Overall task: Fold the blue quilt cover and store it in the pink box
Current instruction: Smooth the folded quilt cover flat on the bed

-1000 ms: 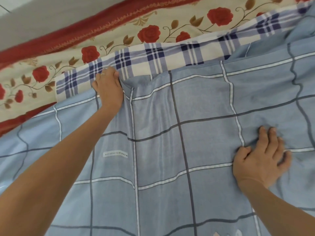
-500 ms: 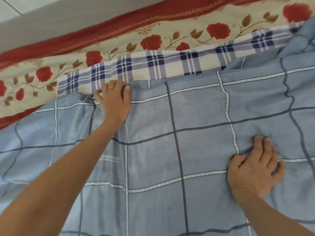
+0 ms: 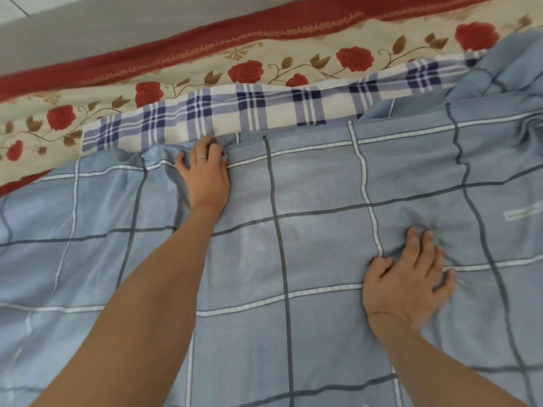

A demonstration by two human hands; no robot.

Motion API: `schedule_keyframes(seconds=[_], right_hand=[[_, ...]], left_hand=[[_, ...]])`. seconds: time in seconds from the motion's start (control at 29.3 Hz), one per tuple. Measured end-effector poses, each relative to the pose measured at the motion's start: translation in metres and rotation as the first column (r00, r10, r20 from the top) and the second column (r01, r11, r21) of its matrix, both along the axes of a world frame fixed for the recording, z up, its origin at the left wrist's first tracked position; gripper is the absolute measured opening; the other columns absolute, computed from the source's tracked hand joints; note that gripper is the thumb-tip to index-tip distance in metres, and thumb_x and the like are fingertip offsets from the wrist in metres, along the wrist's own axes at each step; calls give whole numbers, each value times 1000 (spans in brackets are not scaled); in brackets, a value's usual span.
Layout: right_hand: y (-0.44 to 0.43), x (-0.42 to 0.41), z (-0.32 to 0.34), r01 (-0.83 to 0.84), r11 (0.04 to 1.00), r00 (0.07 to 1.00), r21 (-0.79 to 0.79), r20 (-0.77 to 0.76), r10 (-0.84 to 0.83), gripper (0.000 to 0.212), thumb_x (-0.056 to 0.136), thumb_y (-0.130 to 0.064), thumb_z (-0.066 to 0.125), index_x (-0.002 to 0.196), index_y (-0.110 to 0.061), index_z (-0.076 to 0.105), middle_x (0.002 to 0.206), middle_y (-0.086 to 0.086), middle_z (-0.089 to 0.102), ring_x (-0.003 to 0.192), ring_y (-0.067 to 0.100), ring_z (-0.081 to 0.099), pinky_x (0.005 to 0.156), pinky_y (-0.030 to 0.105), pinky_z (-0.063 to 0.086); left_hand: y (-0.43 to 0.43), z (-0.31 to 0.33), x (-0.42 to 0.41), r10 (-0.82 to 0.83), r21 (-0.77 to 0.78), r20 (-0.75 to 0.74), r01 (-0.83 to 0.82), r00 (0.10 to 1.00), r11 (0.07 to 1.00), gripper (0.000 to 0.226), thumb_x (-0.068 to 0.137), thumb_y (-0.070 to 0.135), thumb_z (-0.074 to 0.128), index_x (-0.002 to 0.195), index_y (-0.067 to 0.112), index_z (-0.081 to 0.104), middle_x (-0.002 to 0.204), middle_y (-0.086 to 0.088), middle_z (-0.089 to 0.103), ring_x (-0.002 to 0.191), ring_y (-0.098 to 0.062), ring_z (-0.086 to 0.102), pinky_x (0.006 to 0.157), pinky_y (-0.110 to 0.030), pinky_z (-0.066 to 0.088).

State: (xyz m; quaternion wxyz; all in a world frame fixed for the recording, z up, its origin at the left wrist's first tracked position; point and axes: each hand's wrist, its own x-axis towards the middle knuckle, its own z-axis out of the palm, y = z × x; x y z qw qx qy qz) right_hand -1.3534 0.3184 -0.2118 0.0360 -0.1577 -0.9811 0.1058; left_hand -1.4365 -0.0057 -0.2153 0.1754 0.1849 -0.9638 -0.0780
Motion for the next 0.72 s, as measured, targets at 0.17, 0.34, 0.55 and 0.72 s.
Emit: schedule_keyframes(seconds=[0.17,0.34,0.55,0.72], right_hand=[[1,0,0,7,1000,1000,-3,10,-7,67,81,-31,32,145,-14,34,153,10,32,138,32,30,113,50,10],[3,-1,1,4,999,1000,-33,-14,-5,67,81,-32,30,145,-14,34,153,10,32,139,31,28,114,50,10],[2,2,-3,5,1000,1000,-30,-26,-6,65,82,-30,33,145,-14,35,153,11,32,139,31,28,114,48,8],[2,1,-4,10,999,999,-31,-37,-11,65,82,-30,35,144,-14,35,152,11,33,139,31,29,114,50,10]], left_hand=[[2,0,-1,-11,-14,-14,11,1000,1000,20,96,21,44,103,9,58,130,-11,51,120,-28,48,106,-57,20],[7,13,-4,13,-15,-55,-14,998,1000,20,97,18,39,101,11,56,125,-8,53,109,-25,53,107,-55,16],[4,36,-40,52,226,-14,-48,999,973,18,97,16,37,91,16,54,102,-5,58,97,-25,53,97,-39,24],[6,9,-33,-37,68,-7,37,999,997,21,95,25,43,101,13,60,124,-3,52,114,-21,46,109,-46,19]])
